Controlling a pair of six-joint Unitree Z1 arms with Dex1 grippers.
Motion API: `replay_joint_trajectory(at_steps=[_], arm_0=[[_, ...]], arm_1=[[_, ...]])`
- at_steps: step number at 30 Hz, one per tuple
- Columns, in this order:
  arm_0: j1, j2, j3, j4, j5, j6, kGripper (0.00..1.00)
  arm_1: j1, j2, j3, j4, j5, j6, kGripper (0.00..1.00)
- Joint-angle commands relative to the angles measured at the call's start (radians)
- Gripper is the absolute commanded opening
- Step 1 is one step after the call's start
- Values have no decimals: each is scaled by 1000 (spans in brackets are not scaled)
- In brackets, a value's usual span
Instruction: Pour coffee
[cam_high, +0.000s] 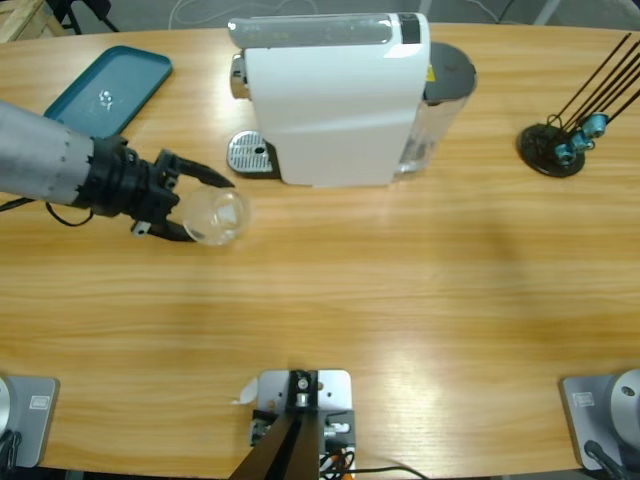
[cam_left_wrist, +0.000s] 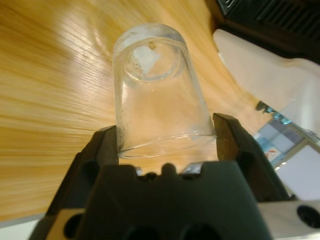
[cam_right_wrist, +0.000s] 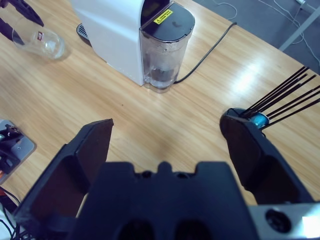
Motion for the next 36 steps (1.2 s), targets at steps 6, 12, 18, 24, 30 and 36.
replay_joint_trajectory(at_steps=[6, 12, 18, 24, 30, 36], arm_0=[[109, 31, 52, -77, -131, -67, 103], [103, 64, 147, -183, -159, -122, 108], [103, 70, 191, -229, -176, -180, 108], [106, 81, 199, -256, -176, -216, 364], [117, 84, 204, -296, -200, -205, 1000], [126, 71, 204, -296, -208, -197, 1000]], arm_1=[[10, -47, 41, -7, -15, 23, 941], [10, -49, 42, -7, -15, 24, 941], [10, -48, 42, -8, -18, 24, 936], [10, -48, 43, -10, -20, 24, 936], [10, -47, 45, -14, -21, 24, 936], [10, -47, 48, -19, -20, 24, 936]])
